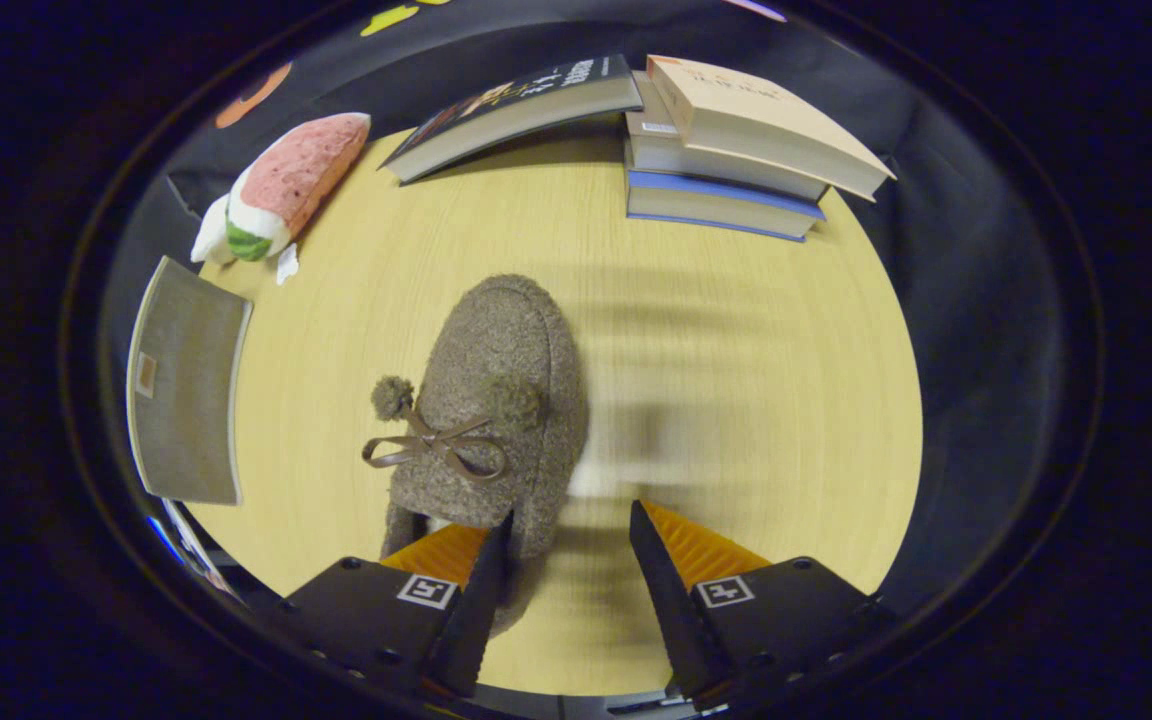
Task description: Open the storage box then place both shoes into the box .Put the left shoe in first, then the right shoe, with the right side of both shoes facing outward in a uniform manner.
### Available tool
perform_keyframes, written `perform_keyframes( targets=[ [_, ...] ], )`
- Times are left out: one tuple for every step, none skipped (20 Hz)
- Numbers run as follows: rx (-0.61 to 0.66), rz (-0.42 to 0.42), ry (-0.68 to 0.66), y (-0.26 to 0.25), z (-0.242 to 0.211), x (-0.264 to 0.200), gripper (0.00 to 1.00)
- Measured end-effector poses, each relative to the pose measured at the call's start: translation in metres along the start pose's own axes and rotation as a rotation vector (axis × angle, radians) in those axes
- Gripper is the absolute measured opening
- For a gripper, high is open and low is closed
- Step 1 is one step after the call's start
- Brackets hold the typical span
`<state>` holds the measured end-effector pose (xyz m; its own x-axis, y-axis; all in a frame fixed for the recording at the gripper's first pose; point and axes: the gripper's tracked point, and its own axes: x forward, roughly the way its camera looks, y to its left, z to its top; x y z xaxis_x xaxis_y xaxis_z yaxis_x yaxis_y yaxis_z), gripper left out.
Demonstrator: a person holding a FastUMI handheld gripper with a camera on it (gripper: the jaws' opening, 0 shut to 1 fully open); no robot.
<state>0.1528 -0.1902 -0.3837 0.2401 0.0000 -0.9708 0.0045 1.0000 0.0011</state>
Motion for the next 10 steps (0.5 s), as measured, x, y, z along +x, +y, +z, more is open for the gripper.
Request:
perform_keyframes(
  targets=[
    [0.006, 0.006, 0.003, 0.001, 0.0, 0.003, 0.63],
    [0.007, 0.012, 0.002, 0.003, 0.0, 0.005, 0.56],
    [0.01, 0.014, 0.001, 0.004, -0.001, 0.005, 0.53],
    [0.007, 0.012, -0.002, 0.005, -0.002, 0.006, 0.5],
    [0.01, 0.022, -0.014, 0.007, -0.001, 0.006, 0.49],
    [0.026, 0.052, -0.007, 0.015, -0.002, 0.007, 0.49],
    [0.032, 0.049, -0.009, 0.014, -0.003, 0.009, 0.36],
    [0.028, 0.039, -0.022, 0.015, -0.003, 0.007, 0.24],
    [0.032, 0.044, -0.023, 0.016, -0.003, 0.008, 0.24],
    [0.057, 0.036, -0.027, 0.014, -0.004, 0.006, 0.14]
  ],
)
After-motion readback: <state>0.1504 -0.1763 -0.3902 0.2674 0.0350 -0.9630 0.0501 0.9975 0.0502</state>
